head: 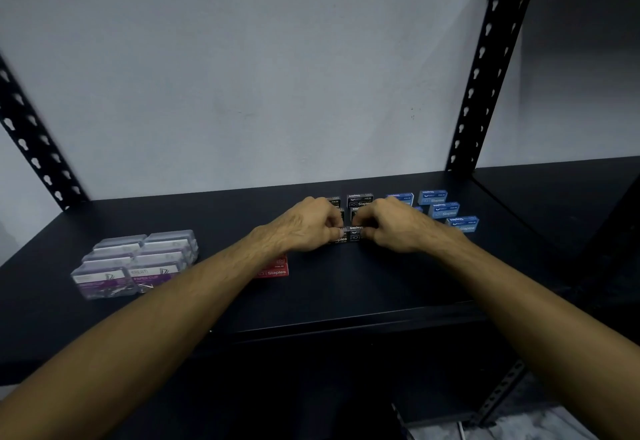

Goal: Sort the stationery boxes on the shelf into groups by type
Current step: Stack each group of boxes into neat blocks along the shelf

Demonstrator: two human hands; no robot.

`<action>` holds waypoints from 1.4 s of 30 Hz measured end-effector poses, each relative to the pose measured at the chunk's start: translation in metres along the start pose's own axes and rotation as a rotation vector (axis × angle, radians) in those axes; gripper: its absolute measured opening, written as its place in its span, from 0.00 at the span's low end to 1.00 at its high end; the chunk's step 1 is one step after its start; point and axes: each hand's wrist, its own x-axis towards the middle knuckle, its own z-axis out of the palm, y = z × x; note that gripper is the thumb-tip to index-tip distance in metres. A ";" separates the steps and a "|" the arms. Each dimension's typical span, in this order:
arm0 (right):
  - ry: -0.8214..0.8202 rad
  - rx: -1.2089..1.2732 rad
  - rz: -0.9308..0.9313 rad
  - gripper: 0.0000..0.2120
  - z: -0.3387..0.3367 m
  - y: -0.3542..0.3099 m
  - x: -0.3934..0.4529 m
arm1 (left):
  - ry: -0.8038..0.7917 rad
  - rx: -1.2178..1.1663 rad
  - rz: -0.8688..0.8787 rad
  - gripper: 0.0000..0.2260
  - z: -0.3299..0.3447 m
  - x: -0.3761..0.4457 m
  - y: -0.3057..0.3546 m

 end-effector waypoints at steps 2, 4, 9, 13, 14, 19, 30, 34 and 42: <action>-0.005 0.009 -0.003 0.06 -0.001 -0.003 -0.003 | -0.018 -0.010 0.006 0.07 -0.002 -0.004 -0.001; -0.017 0.015 -0.012 0.07 -0.002 -0.008 -0.007 | -0.043 -0.019 0.011 0.08 -0.005 -0.008 -0.001; -0.036 0.038 -0.036 0.08 0.000 -0.018 -0.018 | -0.088 -0.050 0.007 0.07 -0.009 -0.021 -0.001; -0.052 0.032 -0.055 0.08 0.000 -0.024 -0.026 | -0.110 -0.038 0.021 0.06 -0.010 -0.031 0.003; -0.055 0.029 -0.061 0.09 0.000 -0.025 -0.027 | -0.116 -0.037 0.025 0.07 -0.011 -0.033 0.004; -0.063 0.020 -0.076 0.09 0.002 -0.027 -0.032 | -0.141 -0.038 0.035 0.07 -0.011 -0.039 0.007; -0.076 0.021 -0.065 0.08 0.003 -0.027 -0.033 | -0.151 -0.031 0.031 0.08 -0.010 -0.042 0.007; -0.068 0.022 -0.042 0.08 0.001 -0.025 -0.032 | -0.131 -0.045 0.027 0.08 -0.015 -0.042 0.007; 0.059 0.023 0.055 0.12 -0.019 -0.011 -0.023 | -0.001 -0.078 -0.022 0.07 -0.036 -0.027 -0.004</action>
